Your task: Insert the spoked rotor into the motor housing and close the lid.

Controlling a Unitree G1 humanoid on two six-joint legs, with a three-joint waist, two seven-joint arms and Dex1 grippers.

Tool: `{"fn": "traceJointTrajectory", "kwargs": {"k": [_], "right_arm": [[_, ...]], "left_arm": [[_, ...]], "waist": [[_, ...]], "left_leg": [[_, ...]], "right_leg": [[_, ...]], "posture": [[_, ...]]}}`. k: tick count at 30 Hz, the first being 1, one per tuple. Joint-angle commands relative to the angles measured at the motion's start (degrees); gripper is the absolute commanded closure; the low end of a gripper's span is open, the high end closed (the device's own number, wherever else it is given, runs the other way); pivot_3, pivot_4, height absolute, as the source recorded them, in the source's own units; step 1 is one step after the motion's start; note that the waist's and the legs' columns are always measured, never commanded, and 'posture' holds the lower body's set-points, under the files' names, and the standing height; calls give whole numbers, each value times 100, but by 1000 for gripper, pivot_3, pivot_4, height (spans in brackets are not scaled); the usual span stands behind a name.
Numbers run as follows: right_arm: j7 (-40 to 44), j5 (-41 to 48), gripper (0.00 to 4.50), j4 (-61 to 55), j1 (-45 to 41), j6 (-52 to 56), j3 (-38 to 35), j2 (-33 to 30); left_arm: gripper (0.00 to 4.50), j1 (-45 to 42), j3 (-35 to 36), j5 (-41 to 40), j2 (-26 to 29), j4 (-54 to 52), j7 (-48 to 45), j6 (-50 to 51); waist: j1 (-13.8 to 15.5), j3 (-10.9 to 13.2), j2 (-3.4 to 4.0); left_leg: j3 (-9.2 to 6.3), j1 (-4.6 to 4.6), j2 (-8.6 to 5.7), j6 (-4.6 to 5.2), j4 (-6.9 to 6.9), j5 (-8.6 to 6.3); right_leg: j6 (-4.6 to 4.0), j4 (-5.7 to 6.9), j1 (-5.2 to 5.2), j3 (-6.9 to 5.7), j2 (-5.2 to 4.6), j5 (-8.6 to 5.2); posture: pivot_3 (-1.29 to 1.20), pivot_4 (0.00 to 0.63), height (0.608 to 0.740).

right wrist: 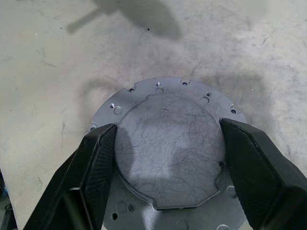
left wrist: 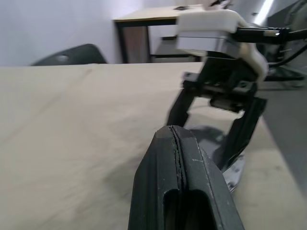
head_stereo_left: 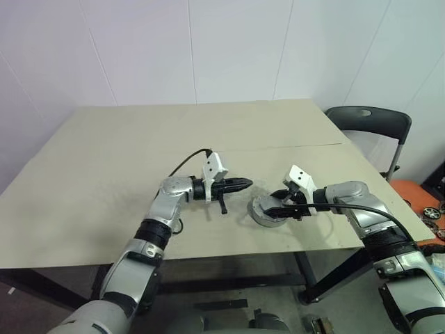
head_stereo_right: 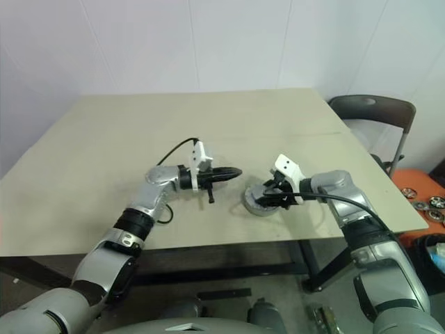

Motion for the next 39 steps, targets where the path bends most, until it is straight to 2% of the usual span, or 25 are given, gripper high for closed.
{"fn": "traceJointTrajectory", "kwargs": {"k": [1, 10, 15, 20, 23, 28, 33, 39], "right_arm": [[-296, -301, 1455, 319, 196, 272, 12, -83], [-347, -285, 1455, 116, 360, 331, -31, -6], [-360, -236, 1455, -27, 425, 371, -88, 5], [-249, 41, 1455, -324, 498, 346, -334, 62], [-172, -10, 1455, -462, 516, 268, -238, 34], [-274, -473, 1455, -91, 480, 38, 204, -4], [-486, -666, 1455, 445, 446, 210, 323, 60], [-401, -578, 1455, 544, 688, 315, 284, -100]], "left_arm": [[4493, -346, -168, 271, -104, 483, -51, -232], [4493, -757, -386, 766, -651, 1790, -136, -729], [4493, -958, -374, 947, -858, 2137, 39, -1039], [4493, -1004, -223, 912, -877, 2140, 164, -1228], [4493, -983, -96, 843, -749, 2072, 211, -1278], [4493, -953, 53, 784, -594, 1929, 237, -1303], [4493, -870, 95, 778, -551, 1772, 232, -1295], [4493, -762, 79, 778, -578, 1630, 123, -1203]], "waist": [[-4, 0, 0], [-12, 2, -2], [-9, 3, -3], [-11, 6, -3], [-19, 7, -4], [-41, 6, -3], [-31, 6, -8], [-13, -3, -10]], "left_leg": [[0, 0, 0, 0, -1, 0], [0, -5, 2, 8, -8, -4], [0, -7, 2, 7, -14, -5], [0, -17, 4, 9, -23, -6], [3, -20, 3, 10, -52, -5], [3, -16, 7, 10, -93, -4], [10, 8, 6, 9, -75, -4], [12, 52, 10, -10, -76, -16]], "right_leg": [[1, 0, 0, 0, 0, 0], [5, -6, -7, -2, 2, 2], [6, -10, -9, -4, 2, 2], [21, -16, -19, -5, 1, 10], [27, -18, -27, 3, 0, 13], [30, -18, -47, 9, 6, 14], [26, -20, -33, 8, 6, 9], [4, -23, 14, -1, 3, -2]], "posture": [[0, 0, 740], [0, 0, 740], [0, 0, 740], [0, 0, 740], [0, 0, 740], [0, 0, 740], [0, 0, 740], [0, 0, 740]]}}
